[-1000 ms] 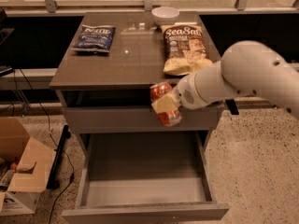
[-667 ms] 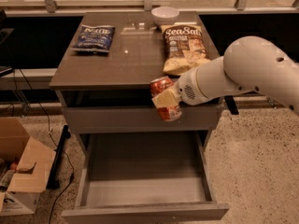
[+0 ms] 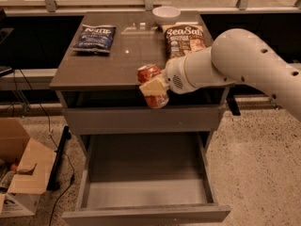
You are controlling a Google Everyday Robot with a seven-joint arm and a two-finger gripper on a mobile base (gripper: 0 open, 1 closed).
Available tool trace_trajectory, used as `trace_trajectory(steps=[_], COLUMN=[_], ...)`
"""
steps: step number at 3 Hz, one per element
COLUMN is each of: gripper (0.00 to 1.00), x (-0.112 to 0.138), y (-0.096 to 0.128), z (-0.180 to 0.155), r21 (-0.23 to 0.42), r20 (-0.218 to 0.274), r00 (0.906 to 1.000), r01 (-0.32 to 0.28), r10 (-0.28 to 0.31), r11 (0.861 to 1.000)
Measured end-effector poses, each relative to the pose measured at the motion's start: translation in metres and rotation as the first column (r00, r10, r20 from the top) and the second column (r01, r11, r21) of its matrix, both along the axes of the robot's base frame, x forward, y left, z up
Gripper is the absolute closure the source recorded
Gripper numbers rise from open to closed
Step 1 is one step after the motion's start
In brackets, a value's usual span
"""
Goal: Pick coke can from middle drawer and place on counter
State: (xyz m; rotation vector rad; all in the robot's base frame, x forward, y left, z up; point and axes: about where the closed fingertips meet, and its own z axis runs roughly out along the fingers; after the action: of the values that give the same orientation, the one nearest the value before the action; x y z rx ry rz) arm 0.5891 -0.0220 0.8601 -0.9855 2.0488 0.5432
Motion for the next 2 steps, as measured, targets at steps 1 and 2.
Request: trace_trajectory(steps=[1,2], gripper=[1.00,1.00], x=[0.032,0.055], y=[0.039,0.069], z=[0.028,0.057], r21=[0.055,0.147], r20=[0.079,0.138], r00=[0.9930,0.9767], r01=[-0.092,-0.184], r10=[0.088,0.165], r11=[0.994,0.972])
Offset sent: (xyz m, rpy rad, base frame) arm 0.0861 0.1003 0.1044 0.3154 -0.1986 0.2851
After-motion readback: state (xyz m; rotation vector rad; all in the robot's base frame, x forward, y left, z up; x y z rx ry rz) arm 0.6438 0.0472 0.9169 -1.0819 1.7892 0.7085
